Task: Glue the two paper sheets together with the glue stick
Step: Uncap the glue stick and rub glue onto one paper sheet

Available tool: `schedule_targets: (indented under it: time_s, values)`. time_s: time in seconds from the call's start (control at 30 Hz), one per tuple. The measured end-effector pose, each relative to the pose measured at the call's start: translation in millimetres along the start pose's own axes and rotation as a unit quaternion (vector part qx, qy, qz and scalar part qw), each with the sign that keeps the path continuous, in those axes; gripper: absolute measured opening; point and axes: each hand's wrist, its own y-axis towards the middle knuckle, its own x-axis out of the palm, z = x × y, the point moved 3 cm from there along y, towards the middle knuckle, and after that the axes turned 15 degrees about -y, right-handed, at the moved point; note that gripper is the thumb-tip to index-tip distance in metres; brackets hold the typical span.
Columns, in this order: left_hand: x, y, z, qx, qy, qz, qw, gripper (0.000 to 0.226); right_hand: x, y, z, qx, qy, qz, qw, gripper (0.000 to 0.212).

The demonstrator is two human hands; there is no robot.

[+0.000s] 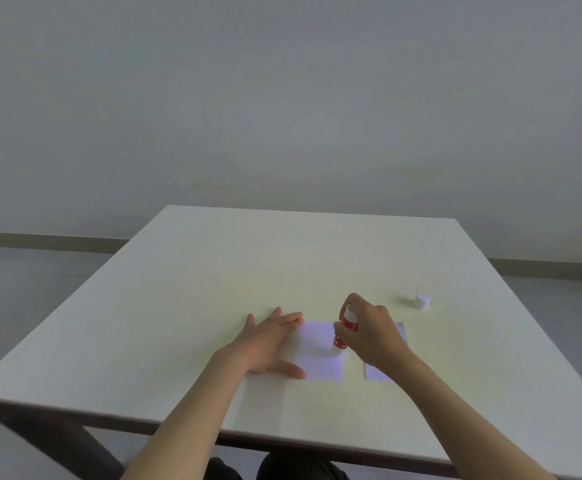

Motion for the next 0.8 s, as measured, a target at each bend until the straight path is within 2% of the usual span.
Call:
schedule_targets:
  time_s: [0.1, 0.33, 0.53, 0.8]
  values:
    - [-0.6, -0.2, -0.3, -0.004, 0.006, -0.001, 1.0, 0.107, 0.6, 8.4, -14.8, -0.028, 0.019, 0.016, 0.999, 0.008]
    - [-0.5, -2.9, 2.5, 0.013, -0.009, 0.004, 1.0, 0.091, 27.0, 12.9, -44.9, -0.077, 0.009, -0.033, 0.996, 0.01]
    - [0.5, -0.9, -0.7, 0.001, 0.016, 0.006, 1.0, 0.104, 18.1, 17.3, -21.9, -0.05, -0.018, -0.028, 0.998, 0.01]
    - [-2.9, -1.2, 3.6, 0.017, 0.056, 0.014, 0.998, 0.107, 10.8, 16.3, 4.0, -0.015, -0.011, 0.002, 1.0, 0.008]
